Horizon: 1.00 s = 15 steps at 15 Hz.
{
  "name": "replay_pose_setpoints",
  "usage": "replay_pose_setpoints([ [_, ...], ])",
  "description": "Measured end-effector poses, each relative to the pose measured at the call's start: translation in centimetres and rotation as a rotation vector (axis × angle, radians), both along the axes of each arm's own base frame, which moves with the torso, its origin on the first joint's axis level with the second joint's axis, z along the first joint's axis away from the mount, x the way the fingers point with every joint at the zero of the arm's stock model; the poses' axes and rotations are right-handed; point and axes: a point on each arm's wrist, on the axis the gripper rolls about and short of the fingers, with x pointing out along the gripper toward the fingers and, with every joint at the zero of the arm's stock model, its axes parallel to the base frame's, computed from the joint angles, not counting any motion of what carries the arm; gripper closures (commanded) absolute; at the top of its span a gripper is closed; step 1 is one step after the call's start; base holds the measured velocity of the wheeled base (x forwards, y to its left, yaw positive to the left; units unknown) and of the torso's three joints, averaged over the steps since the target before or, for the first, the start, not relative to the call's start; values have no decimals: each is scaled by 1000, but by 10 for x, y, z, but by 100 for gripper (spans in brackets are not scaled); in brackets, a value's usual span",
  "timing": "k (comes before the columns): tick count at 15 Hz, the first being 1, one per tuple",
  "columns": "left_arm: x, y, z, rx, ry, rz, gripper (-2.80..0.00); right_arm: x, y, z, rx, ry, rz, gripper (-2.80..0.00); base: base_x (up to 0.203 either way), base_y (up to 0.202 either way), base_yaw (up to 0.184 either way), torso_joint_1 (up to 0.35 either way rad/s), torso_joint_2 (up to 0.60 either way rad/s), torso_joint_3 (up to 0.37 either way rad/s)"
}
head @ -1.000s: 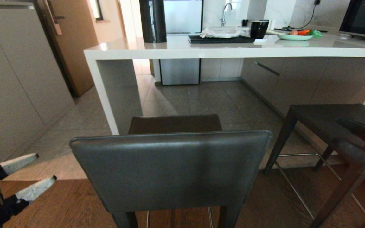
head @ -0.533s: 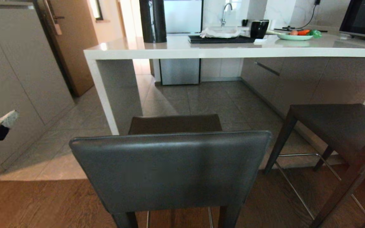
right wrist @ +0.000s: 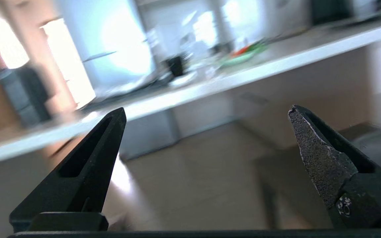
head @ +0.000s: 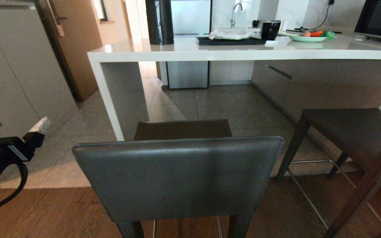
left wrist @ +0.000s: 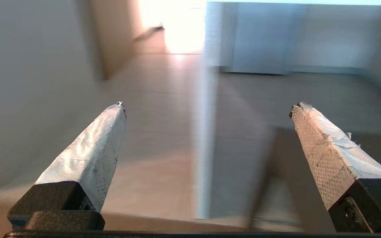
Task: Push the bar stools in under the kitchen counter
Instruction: Push the gray chair back under the dining table
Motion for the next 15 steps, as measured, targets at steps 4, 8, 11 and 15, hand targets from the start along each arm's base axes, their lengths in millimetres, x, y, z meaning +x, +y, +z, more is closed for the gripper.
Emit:
replay_pose_setpoints([
  [4,-33,-26,9,5,-56,-143,-280,-23,7,-13,-43,16,14,-280,0,0,0,0,0,0],
  [8,-79,-27,20,8,-94,-170,-280,-51,10,-22,-58,47,12,-280,0,0,0,0,0,0],
  [11,-118,-25,21,14,-100,-162,-280,-71,13,-40,-61,116,31,-280,0,0,0,0,0,0],
  [15,-167,-22,6,58,-49,-150,-280,-90,16,-49,-154,85,33,-280,0,0,0,0,0,0],
])
